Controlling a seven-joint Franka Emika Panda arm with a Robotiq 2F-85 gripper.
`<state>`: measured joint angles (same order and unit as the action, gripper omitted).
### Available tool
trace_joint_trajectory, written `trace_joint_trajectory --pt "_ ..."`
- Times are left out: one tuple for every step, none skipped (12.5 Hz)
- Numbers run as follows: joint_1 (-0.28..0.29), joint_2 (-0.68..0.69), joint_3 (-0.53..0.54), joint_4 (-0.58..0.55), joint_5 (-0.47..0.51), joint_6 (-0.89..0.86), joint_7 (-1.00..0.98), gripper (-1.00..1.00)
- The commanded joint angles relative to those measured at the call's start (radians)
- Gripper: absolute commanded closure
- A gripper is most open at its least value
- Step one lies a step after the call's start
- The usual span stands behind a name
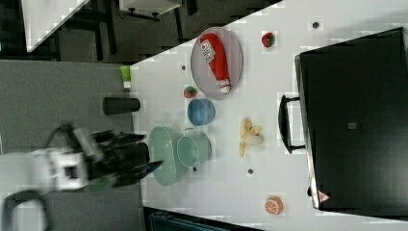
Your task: Pick Banana and place it in mug.
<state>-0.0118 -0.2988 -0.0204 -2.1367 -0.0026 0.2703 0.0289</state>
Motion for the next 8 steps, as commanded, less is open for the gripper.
trace_joint_trajectory --pt "-0.011 0.084 0.014 -0.172 -0.004 0.158 -0.101 -1.0" --pt "-0.012 0.099 0.012 -0.22 -0.004 0.23 -0.111 -1.0" --pt "-0.013 0.115 0.009 -0.264 -0.004 0.3 -0.123 -1.0" --pt "-0.014 0.133 0.005 -0.303 -0.004 0.361 -0.134 -1.0" --pt "-0.014 0.153 -0.001 -0.332 -0.005 0.411 -0.166 -1.0" --pt "-0.014 0.18 -0.007 -0.35 -0.006 0.45 -0.239 -1.0" --pt "-0.014 0.211 -0.014 -0.355 -0.006 0.48 -0.329 -1.0" --pt "-0.014 0.247 -0.021 -0.354 -0.006 0.503 -0.427 -1.0"
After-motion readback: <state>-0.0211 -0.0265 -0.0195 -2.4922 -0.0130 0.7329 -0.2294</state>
